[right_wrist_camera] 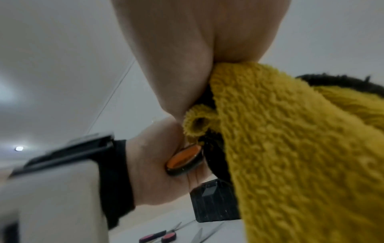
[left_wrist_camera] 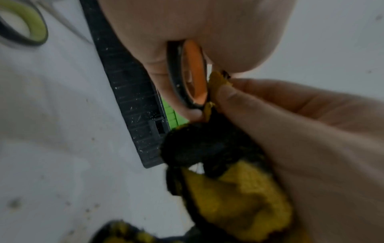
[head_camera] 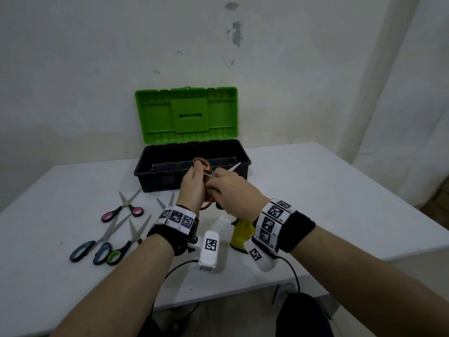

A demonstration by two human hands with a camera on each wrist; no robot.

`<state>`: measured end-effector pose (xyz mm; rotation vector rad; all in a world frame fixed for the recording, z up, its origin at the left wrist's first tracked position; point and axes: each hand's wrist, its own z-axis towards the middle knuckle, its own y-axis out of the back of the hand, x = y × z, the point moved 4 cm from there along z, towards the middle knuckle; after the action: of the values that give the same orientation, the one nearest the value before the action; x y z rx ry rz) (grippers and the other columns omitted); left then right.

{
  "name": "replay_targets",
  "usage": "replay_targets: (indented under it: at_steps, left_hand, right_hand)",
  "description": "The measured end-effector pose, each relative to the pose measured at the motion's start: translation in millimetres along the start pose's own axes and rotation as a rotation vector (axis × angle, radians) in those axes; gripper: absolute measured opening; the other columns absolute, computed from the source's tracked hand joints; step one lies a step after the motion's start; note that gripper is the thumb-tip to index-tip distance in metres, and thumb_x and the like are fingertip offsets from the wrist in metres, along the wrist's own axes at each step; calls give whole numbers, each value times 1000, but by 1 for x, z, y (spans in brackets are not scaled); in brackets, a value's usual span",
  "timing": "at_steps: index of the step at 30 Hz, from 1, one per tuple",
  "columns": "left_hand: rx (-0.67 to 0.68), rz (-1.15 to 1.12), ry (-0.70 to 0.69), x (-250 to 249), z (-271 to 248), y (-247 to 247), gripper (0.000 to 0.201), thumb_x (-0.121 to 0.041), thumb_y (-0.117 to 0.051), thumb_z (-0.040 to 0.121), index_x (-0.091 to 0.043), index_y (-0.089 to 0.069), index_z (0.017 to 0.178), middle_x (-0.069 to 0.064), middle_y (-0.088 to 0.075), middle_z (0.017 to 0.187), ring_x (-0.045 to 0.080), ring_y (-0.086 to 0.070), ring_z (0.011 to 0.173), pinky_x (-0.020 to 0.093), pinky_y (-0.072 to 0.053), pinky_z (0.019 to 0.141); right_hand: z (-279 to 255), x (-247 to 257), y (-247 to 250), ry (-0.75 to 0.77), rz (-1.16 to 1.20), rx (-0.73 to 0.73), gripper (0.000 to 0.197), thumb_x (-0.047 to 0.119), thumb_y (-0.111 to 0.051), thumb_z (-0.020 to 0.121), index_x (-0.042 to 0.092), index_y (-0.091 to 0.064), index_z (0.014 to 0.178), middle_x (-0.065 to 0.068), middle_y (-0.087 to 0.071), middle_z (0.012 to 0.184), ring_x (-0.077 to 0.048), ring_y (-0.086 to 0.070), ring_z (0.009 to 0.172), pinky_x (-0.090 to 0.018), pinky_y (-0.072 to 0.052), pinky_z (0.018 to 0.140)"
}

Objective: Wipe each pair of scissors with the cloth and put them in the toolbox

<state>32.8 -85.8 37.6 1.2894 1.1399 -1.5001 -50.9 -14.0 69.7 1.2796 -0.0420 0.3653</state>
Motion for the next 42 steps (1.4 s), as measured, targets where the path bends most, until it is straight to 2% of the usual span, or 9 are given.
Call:
replay_targets:
  at_steps: [3,8,11,14,19,22,30,37,42]
  left_hand:
    - [-2,20,4,1,1,3,38,-45,-31,106,-22,-61,98,16,-61,92,29,-61,82,45,-55,74]
    - [-11,17,5,3,-1,9,43,-47,-30,106,-16,-59,102,13,-61,84,25,-58,62,31,-51,47]
    - [-8,-15,27,4,-1,8,43,-48,-30,105,-16,-59,107,17,-62,91,26,-59,65,31,-51,48]
    - [20,-34,28,1,-1,3,44,-49,-31,105,-16,-60,106,16,-63,91,26,-62,69,32,-52,49]
    - [-12,-34,29,3,2,6,51,-47,-31,106,-5,-58,114,15,-60,86,23,-57,56,30,-49,47]
    - [-19,-64,30,3,2,7,49,-48,-31,106,-7,-57,113,11,-59,81,22,-57,53,30,-49,46]
    - [-94,-145,44,5,5,13,39,-45,-33,106,-14,-56,104,13,-54,82,22,-56,53,30,-50,45]
    - [-77,-184,59,9,7,7,47,-47,-33,105,-7,-56,114,10,-54,73,23,-56,50,31,-48,47]
    - [-98,-221,53,0,4,10,38,-44,-33,106,-13,-54,96,7,-52,70,22,-51,50,30,-48,46]
  right_hand:
    - [-1,2,0,37,-8,23,23,23,-47,99,15,-66,108,-3,-49,105,-28,-56,86,-44,-48,75]
    - [3,-18,13,-21,-57,-57,24,24,-49,99,14,-69,106,-3,-48,101,-27,-57,82,-46,-51,74]
    - [2,-23,23,-5,-7,-190,24,25,-51,98,10,-69,104,-4,-51,102,-24,-57,80,-43,-51,72]
    - [-1,-16,9,34,-12,-162,23,26,-52,97,12,-68,107,-3,-51,101,-24,-57,81,-43,-51,73]
    - [0,-38,21,-179,9,-227,27,25,-48,100,12,-68,111,-5,-51,105,-26,-55,90,-37,-47,75]
    - [-1,-36,28,-159,49,-284,25,25,-50,99,11,-69,107,-5,-52,100,-25,-54,89,-36,-47,75]
    - [-12,-38,9,-200,-6,-107,27,26,-48,100,10,-69,105,-6,-53,105,-26,-55,93,-38,-49,76]
    - [-4,-19,15,-58,26,-212,23,21,-52,97,11,-69,108,-4,-54,105,-25,-58,86,-39,-51,74]
    - [-9,-31,5,-107,-84,-143,20,18,-51,97,10,-67,105,-6,-48,101,-30,-56,77,-45,-51,68]
